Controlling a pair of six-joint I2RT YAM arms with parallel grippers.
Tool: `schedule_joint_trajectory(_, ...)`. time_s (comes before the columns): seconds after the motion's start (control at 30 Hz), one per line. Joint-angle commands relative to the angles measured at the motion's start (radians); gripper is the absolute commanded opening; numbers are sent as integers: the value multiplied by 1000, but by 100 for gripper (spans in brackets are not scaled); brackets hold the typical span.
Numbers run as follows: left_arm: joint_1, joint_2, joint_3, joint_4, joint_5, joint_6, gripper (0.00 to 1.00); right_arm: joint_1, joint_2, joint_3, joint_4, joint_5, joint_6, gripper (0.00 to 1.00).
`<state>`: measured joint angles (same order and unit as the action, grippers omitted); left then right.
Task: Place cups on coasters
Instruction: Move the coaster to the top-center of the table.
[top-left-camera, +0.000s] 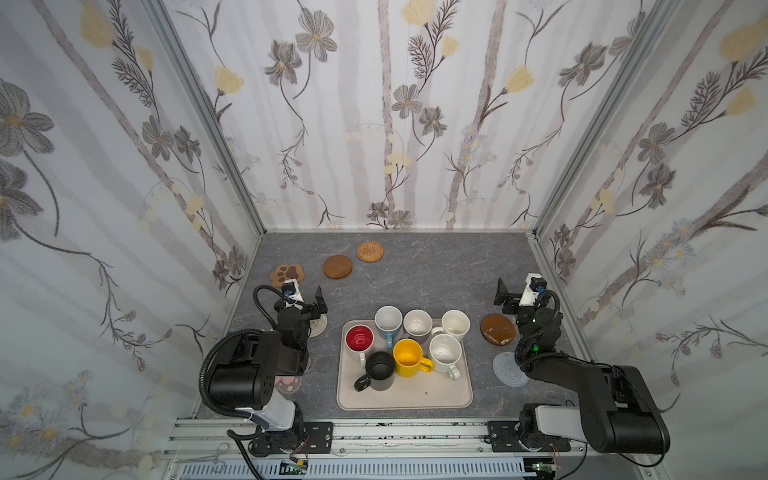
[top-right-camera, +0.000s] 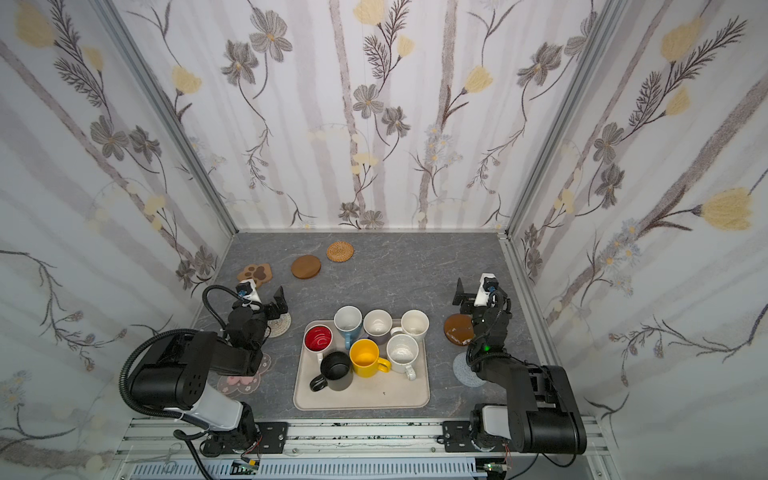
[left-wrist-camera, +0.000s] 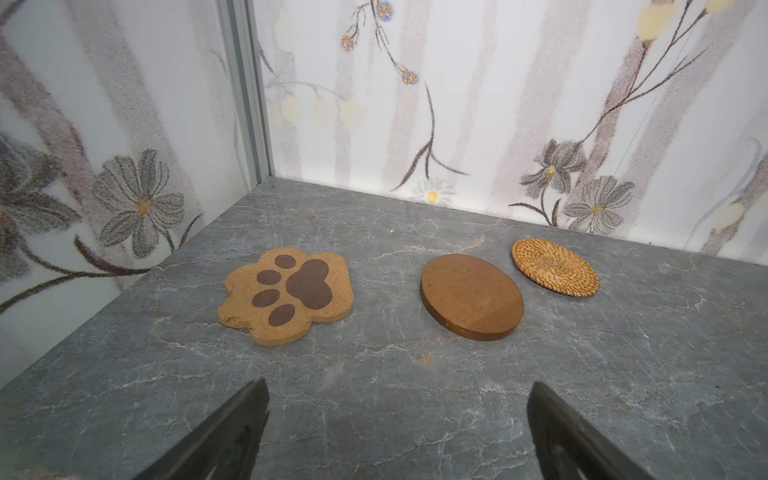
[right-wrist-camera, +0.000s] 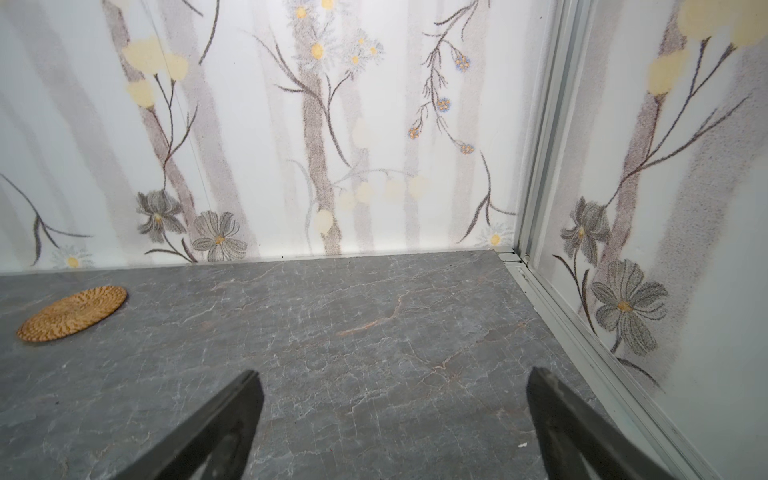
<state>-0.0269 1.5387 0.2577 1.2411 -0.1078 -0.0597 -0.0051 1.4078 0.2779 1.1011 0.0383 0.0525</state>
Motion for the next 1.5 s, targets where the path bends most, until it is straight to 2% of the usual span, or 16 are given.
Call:
schedule_joint_trajectory(0.0,-19,-40,36,-59,-57,4,100,4,-98,88,-266,122,76,100)
schedule_joint_trajectory(0.13,-54,-92,132,-260,-174,7,100,5,-202,184,-450,146,149,100)
schedule_joint_trajectory(0.27,-56,-201,167,-302,-257,-47,100,11,-217,362,-697,137,190,100)
schedule_joint_trajectory(0.47,-77,-350,348,-534,-207,-138,100,27,-208,541,-927,56,258,100)
schedule_joint_trajectory(0.7,-194,-332,543,-772,-196,-231,100,28,-197,542,-1074,39,377,99)
schedule_joint_trajectory(0.93,-379,-225,635,-885,-239,-287,100,8,-173,437,-1158,16,464,81)
schedule_joint_trajectory(1.07,-488,-161,688,-937,-300,-290,100,-11,-145,377,-1161,-63,517,58)
schedule_joint_trajectory(1.13,-540,-134,704,-951,-314,-301,100,-12,-121,357,-1172,-92,528,54)
schedule_joint_trajectory(1.2,-585,-120,709,-961,-332,-310,100,-13,-97,332,-1176,-110,537,60)
schedule_joint_trajectory(1.37,-640,-130,664,-965,-321,-365,100,-29,-60,256,-1161,-164,572,92)
schedule_joint_trajectory(1.47,-651,-156,621,-965,-305,-392,100,-44,-46,206,-1133,-207,599,96)
